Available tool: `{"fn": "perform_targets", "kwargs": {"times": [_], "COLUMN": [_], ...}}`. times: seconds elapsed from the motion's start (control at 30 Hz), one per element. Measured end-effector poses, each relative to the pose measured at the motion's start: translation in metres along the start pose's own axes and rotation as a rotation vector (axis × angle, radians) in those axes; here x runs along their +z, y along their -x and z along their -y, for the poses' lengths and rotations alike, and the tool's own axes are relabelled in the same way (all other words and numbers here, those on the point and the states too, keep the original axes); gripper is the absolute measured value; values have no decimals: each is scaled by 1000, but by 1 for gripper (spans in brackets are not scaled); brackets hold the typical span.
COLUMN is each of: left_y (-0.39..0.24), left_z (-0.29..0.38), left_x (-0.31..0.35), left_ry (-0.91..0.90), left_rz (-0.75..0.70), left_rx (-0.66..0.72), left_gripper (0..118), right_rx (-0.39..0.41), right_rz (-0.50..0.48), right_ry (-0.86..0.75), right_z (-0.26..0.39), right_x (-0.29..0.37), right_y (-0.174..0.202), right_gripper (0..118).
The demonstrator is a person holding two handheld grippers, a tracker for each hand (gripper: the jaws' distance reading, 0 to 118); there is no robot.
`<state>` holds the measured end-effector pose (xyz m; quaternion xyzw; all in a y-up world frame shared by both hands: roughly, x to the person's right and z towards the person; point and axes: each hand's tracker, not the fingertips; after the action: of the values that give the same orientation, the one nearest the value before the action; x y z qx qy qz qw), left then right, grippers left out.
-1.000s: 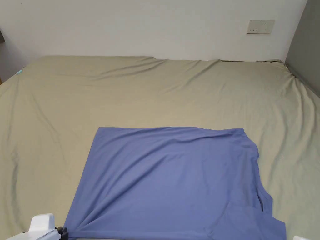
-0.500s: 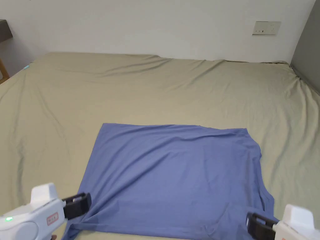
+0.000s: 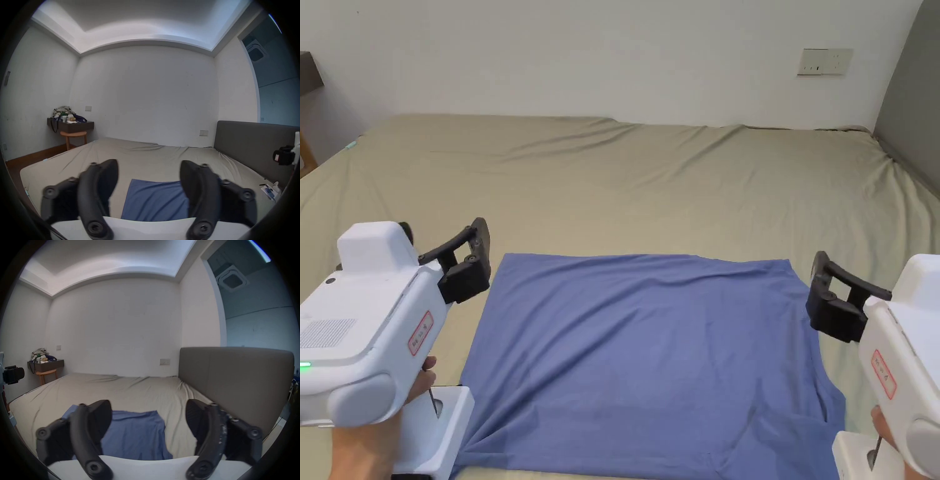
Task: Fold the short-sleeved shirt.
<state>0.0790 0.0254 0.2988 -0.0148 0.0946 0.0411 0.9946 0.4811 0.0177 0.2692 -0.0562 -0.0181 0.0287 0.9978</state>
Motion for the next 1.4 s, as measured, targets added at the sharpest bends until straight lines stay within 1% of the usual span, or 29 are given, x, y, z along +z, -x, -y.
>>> {"fn": "perform_targets", "kwargs": {"times": [0.03,0.07,0.1,0.13,0.2,0.23,0.3,0.4,0.47,0.53,0.6,0.67,0.73,0.8,0.9,0.93,0.97,1.0,1.03,1.07,1.1,1.13,1.2,1.3,1.33,1.37,1.4], "left_y": [-2,-3,-6,-7,-11,-14,-14,-12,-8,-2,7,24,38,56,73,77,82,84,88,91,93,93,94,85,84,83,80], "left_z": [1,5,7,10,15,17,20,22,22,28,39,57,76,99,128,137,147,157,164,173,182,189,200,219,224,228,233], "left_x": [0,-1,0,-1,-1,-2,-2,-3,-7,-13,-22,-29,-31,-32,-29,-28,-27,-25,-25,-26,-26,-24,-23,-21,-22,-22,-19], "left_ry": [-2,-7,-13,-12,4,10,12,22,62,152,306,438,548,620,711,742,758,785,818,860,895,900,905,944,951,952,955], "left_rz": [-1,-5,-2,6,49,45,47,44,32,21,-12,19,16,22,-13,-31,-45,-42,-46,-58,-83,-100,-88,-101,-92,-86,-64], "left_rx": [-14,-20,-37,-47,-67,-69,-84,-92,-96,-98,-86,-60,-31,-2,-13,-30,-39,-38,-23,-10,-3,9,-1,-53,-59,-54,-40], "left_gripper": [35,5,0,0,0,0,0,0,0,0,0,0,0,0,2,13,33,60,95,111,113,108,100,94,82,63,41], "right_rx": [0,-1,6,18,46,52,39,42,32,28,33,35,34,29,27,28,27,25,23,22,23,25,25,24,23,23,22], "right_rz": [11,15,18,27,43,19,21,25,17,14,12,8,5,4,4,4,2,1,0,-1,-1,-1,-1,1,2,5,7], "right_ry": [-20,-24,-32,-41,-33,-23,-16,-17,-10,-6,0,6,17,29,52,60,70,80,89,98,109,118,135,166,176,186,199], "right_z": [-1,-1,-1,0,0,0,1,2,2,3,4,7,10,13,20,23,25,28,30,33,36,38,44,52,54,57,61], "right_x": [2,3,4,4,3,2,2,2,2,1,1,0,-1,-2,-3,-4,-5,-6,-6,-7,-8,-8,-8,-9,-8,-8,-7], "right_y": [1,2,3,4,5,4,4,3,1,1,0,0,-1,-1,-3,-2,-2,-3,-4,-3,-3,-4,-3,-7,-7,-9,-12], "right_gripper": [69,36,7,2,1,1,1,1,1,1,1,2,2,2,2,2,2,2,2,2,2,2,2,2,2,2,2]}}
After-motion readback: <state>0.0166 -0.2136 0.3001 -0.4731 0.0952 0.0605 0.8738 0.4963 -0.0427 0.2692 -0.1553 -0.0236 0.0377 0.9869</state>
